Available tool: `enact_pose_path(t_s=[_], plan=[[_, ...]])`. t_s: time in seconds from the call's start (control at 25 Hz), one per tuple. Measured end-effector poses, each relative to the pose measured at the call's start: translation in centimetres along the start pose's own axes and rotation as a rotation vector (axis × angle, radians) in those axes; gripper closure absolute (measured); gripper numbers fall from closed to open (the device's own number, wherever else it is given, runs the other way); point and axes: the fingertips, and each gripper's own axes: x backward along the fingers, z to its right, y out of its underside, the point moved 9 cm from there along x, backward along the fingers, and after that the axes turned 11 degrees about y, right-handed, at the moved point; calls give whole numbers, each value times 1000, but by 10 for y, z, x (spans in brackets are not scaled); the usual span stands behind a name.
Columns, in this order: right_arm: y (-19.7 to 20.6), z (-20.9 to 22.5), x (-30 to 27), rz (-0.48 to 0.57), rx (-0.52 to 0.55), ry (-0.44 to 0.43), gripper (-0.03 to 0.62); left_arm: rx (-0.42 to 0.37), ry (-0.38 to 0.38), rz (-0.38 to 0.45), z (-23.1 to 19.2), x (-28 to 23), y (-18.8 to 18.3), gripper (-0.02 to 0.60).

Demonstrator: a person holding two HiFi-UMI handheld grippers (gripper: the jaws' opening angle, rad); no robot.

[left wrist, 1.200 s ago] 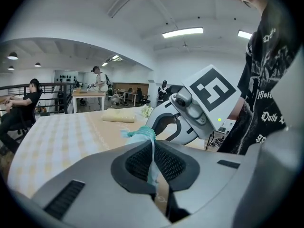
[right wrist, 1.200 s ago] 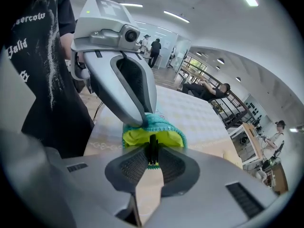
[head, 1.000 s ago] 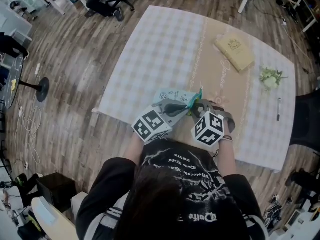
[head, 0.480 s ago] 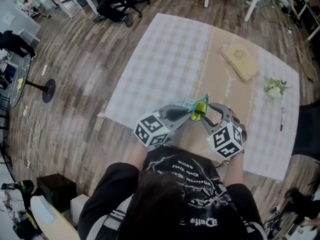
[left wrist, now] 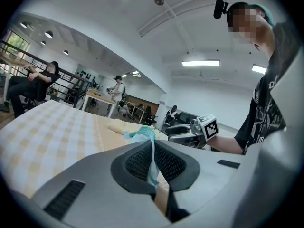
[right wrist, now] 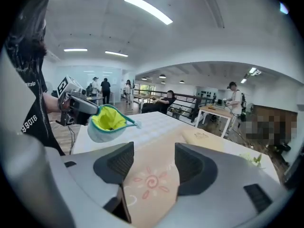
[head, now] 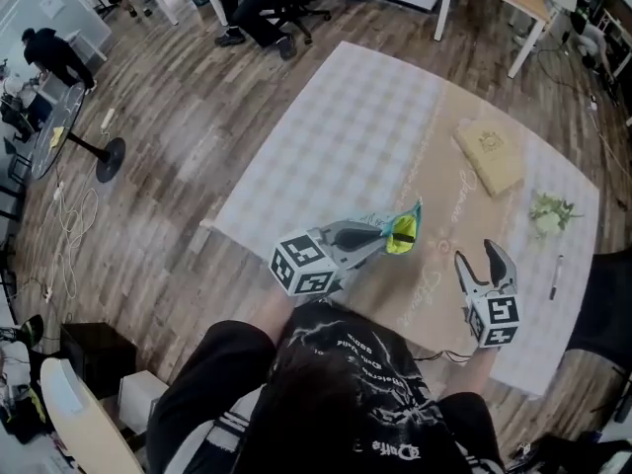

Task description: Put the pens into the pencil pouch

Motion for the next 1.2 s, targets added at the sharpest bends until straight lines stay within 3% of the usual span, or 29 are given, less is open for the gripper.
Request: enact_pose_path(t_s=[0.2, 0.48, 0.68, 0.8, 0.96, 1.2], plan=[[39, 55, 16, 7, -74, 214, 330, 10, -21, 16, -2, -3, -7, 549], [88, 127, 38, -115, -107, 352, 344, 45, -30, 75, -1, -7, -14, 549], [123, 172, 52, -169, -180, 472, 393, 61, -16, 104, -1, -14, -22, 549], [143, 191, 54, -215, -199, 468, 393, 60, -22, 87, -3, -20, -20, 549], [163, 214, 53, -314, -145, 416, 391, 53, -36, 72, -10, -29, -19, 549], [186, 248, 60, -383, -144, 450, 390, 59, -56, 51, -12, -42, -26, 549]])
